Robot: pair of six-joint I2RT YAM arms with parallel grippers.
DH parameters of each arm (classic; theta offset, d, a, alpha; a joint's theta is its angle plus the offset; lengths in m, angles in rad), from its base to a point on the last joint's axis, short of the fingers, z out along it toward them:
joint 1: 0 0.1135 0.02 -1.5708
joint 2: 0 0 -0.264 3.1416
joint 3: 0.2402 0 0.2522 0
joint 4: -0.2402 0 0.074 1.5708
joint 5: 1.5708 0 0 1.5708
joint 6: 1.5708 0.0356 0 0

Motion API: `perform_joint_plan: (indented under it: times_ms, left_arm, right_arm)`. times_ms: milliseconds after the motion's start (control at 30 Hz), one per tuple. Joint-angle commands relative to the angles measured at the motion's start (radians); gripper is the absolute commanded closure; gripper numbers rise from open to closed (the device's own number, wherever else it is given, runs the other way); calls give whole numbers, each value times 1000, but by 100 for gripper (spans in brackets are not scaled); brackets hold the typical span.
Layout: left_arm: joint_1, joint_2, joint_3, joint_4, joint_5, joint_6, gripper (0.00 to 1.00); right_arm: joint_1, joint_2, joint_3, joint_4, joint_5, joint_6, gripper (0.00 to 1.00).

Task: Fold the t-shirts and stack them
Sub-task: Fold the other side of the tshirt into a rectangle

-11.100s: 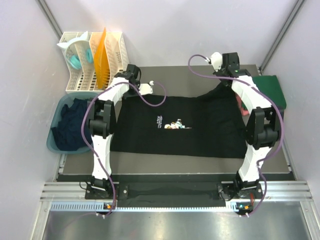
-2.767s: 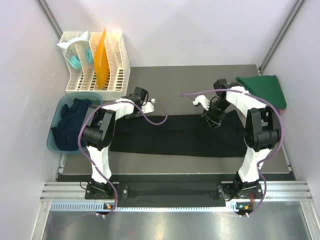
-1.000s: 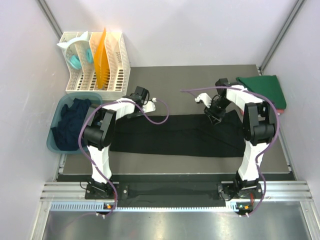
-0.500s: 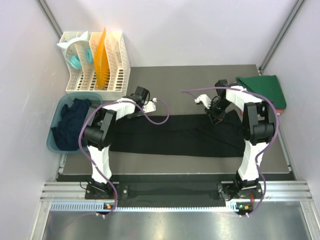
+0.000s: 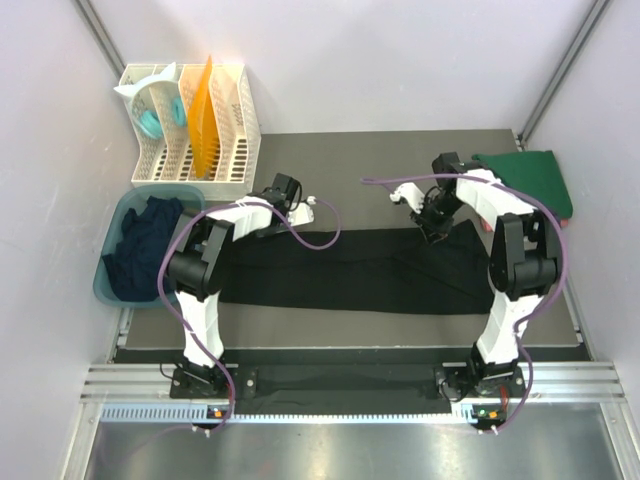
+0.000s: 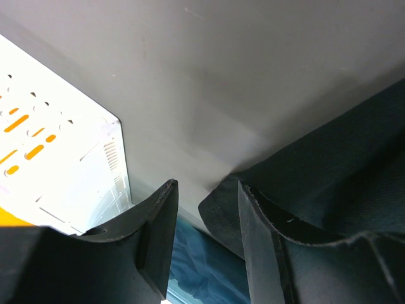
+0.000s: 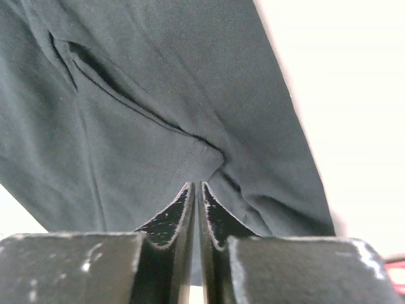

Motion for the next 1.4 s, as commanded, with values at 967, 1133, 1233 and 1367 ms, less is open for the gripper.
perform_joint_plan:
  times_ms: [967,1133,1233,1367]
  left_arm:
    - [-15,-4,16,19,23,-9,52]
    - [-15,4,21,20,26,-9,52]
    - [-15,5,22,20,27,-12,52]
    - [-15,10,26,20,27,-15,52]
  right_arm:
    - [21,31,-38,85,-16,47,80]
    - [21,34,-38,93,-13,54,91]
    - [21,32,-34,93,-13,57,100]
    - [21,23,-26,81,-11,54,100]
